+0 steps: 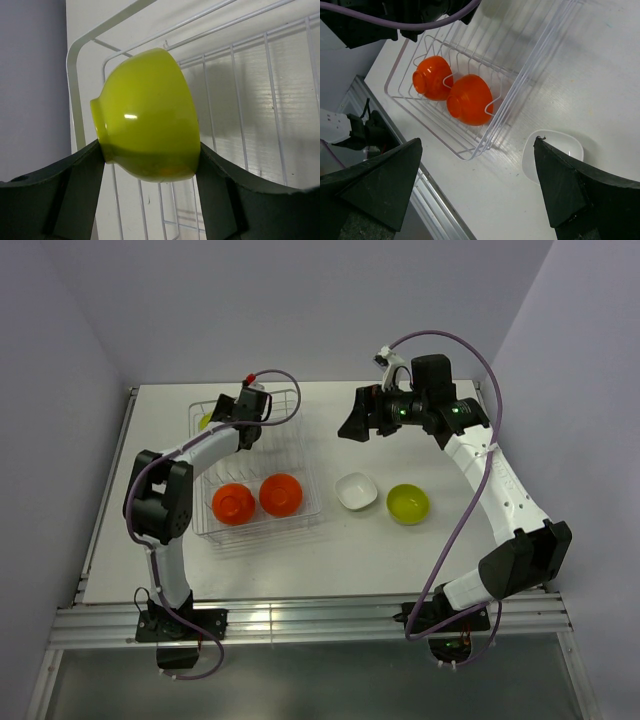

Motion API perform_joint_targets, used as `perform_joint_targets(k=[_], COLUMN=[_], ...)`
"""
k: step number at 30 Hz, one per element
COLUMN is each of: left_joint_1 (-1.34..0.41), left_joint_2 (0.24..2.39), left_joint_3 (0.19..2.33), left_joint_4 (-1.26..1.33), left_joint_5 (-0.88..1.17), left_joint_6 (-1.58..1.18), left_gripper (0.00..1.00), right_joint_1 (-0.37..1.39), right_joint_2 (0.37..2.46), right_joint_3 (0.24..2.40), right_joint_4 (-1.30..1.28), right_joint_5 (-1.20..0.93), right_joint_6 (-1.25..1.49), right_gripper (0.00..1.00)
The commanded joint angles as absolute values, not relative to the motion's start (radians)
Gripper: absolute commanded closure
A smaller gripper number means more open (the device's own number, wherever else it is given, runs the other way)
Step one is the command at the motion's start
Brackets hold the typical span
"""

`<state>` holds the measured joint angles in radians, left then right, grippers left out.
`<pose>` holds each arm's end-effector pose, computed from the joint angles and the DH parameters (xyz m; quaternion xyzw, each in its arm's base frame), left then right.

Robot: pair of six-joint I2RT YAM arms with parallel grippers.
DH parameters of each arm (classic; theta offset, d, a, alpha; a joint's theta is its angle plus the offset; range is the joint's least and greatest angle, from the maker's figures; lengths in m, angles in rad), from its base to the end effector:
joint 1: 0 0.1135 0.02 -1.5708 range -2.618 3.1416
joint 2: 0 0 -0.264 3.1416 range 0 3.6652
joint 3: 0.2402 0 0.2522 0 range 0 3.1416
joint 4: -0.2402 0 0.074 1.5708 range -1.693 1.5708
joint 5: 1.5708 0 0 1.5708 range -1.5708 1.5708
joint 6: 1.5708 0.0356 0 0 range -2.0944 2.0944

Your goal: Load the bowls into the dish rack

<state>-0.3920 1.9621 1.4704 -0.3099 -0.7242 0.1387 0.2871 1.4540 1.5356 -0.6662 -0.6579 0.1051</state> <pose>0.4110 -0.1444 0.2225 0.0991 0.8714 0.2814 0.3895 0.2947 0.1097 0.3991 -0.2280 0.8163 0.3664 0.3839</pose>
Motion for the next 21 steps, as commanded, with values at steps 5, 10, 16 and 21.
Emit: perform_joint_targets(k=[5,10,16,21], left_joint_1=[-0.379,-0.373,-0.371,-0.371], left_joint_2=[1.986,2.009,2.017,2.010], left_joint_3=[1.534,1.555,1.560,1.588], left_joint_4=[-0.301,-0.339,-0.354,-0.438], left_joint_5=[-0.779,-0.782,-0.788,-0.764], left_joint_6=[0.150,0.130,0.121,0.071], left_gripper=[1.00,0.99,0.95,1.00], right_joint_1=[0.278,0.273,0.268,0.267], right_joint_2=[1.431,1.431,1.422,1.420], right_joint_3=[1.539,1.539,1.526,1.528], right_joint_4=[-0.664,-0.670,-0.666,-0.673], right_joint_5=[-0.680,-0.683,-0.687,-0.687], right_joint_6=[0.084,0.081,0.084,0.080], right_gripper=[0.00,0.00,0.00,0.00])
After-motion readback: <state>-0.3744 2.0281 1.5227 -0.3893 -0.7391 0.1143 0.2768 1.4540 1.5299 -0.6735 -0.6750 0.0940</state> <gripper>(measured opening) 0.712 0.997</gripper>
